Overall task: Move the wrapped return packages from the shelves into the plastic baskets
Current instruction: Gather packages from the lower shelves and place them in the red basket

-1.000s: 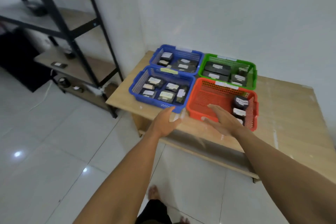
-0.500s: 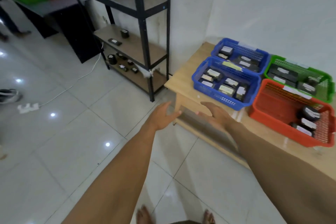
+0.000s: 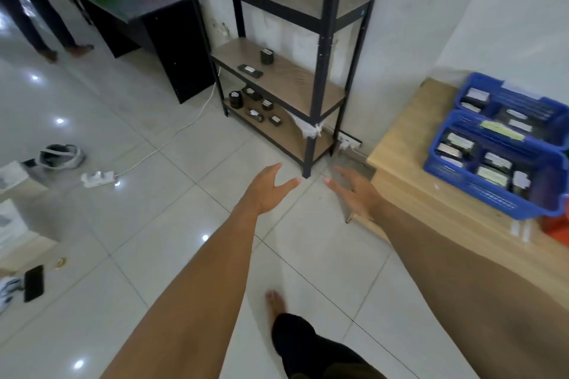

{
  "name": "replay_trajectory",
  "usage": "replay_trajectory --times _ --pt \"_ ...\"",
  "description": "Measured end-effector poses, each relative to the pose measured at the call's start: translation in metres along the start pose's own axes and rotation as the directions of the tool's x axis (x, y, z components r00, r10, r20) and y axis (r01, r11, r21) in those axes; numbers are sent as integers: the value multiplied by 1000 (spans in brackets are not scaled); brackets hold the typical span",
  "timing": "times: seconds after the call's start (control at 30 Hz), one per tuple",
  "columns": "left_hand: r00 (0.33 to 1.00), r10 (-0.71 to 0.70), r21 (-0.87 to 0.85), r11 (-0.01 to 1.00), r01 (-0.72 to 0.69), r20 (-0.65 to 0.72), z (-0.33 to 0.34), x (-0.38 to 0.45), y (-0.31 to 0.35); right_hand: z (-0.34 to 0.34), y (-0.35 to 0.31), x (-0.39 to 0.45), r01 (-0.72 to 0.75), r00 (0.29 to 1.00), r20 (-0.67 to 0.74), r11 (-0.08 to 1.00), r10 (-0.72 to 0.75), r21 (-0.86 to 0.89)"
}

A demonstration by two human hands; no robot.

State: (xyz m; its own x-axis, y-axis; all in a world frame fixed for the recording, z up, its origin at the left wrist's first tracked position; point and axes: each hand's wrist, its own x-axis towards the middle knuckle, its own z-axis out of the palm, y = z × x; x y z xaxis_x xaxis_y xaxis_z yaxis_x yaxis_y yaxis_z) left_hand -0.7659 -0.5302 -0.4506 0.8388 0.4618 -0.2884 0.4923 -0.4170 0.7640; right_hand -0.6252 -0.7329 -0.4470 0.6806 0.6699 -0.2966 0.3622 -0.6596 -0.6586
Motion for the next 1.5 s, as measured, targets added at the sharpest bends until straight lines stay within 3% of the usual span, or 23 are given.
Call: replay_trajectory --times 0.17,0.53,0.93,1.23,1.5 --pt "999 -26 -8 1000 26 -22 -88 60 -52 50 -64 92 20 999 -27 997 -18 79" --pt "998 -48 -26 998 49 40 -268 205 -155 130 -189 263 -84 991 -76 956 109 279" --pt "963 -24 21 1000 19 269 -434 423 -280 247 -307 463 -239 896 -225 844 382 480" --pt "925 -23 92 996 -14 380 -501 583 -331 284 -348 600 -335 823 -230 771 520 542" --pt "898 -37 132 991 -24 438 -504 747 -367 304 -327 757 -364 778 -222 709 588 604"
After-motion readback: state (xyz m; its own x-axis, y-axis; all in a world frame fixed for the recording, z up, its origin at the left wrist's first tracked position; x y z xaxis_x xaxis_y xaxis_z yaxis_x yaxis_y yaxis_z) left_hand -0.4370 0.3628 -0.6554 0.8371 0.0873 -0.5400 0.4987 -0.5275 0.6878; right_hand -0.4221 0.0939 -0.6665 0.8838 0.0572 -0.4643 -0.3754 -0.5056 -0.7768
